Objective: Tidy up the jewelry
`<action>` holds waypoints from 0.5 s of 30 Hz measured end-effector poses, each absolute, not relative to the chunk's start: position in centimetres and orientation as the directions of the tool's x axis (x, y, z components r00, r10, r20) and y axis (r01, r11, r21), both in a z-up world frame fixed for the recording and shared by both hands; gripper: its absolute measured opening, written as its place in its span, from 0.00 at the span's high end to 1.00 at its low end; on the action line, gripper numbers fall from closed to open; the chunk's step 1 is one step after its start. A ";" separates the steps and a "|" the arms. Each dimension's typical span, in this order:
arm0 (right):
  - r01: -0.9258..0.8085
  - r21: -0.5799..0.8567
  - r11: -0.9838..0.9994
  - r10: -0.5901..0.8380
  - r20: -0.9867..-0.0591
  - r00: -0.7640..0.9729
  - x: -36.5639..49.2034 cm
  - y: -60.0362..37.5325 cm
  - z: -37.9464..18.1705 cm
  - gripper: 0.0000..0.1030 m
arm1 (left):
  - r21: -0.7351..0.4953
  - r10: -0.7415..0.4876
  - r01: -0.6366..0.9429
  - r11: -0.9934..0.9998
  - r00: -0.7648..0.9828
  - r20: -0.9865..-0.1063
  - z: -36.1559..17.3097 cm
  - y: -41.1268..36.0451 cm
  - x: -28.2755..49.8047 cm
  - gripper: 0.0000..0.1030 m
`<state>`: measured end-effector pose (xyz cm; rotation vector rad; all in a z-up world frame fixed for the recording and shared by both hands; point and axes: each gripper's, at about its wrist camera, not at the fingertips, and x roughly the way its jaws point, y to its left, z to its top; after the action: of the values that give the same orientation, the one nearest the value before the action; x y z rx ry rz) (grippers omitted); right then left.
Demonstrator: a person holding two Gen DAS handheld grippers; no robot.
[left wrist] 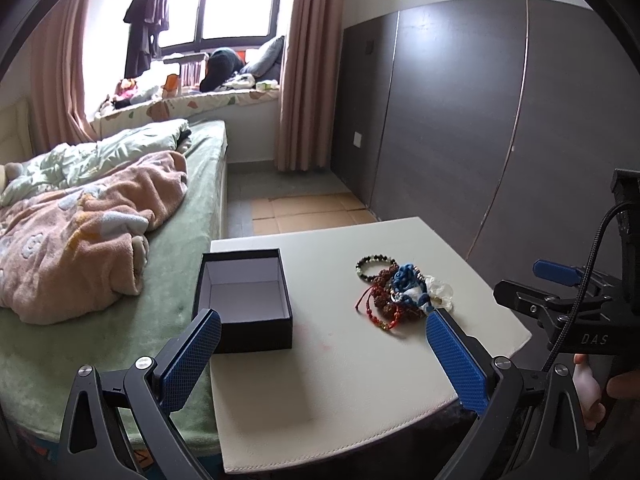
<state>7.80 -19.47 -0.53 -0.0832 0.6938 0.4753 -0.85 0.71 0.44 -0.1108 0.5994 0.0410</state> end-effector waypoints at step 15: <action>-0.461 0.095 0.882 0.415 -0.620 0.666 7.5 -19.8 0.1 0.01 | -0.081 0.016 -0.074 0.994 0.825 -0.564 0.4 -0.2 -0.8 0.01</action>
<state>7.51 -19.82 0.14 -0.0721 0.6811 0.4948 -0.79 -0.24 0.44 -0.1005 0.5983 0.0480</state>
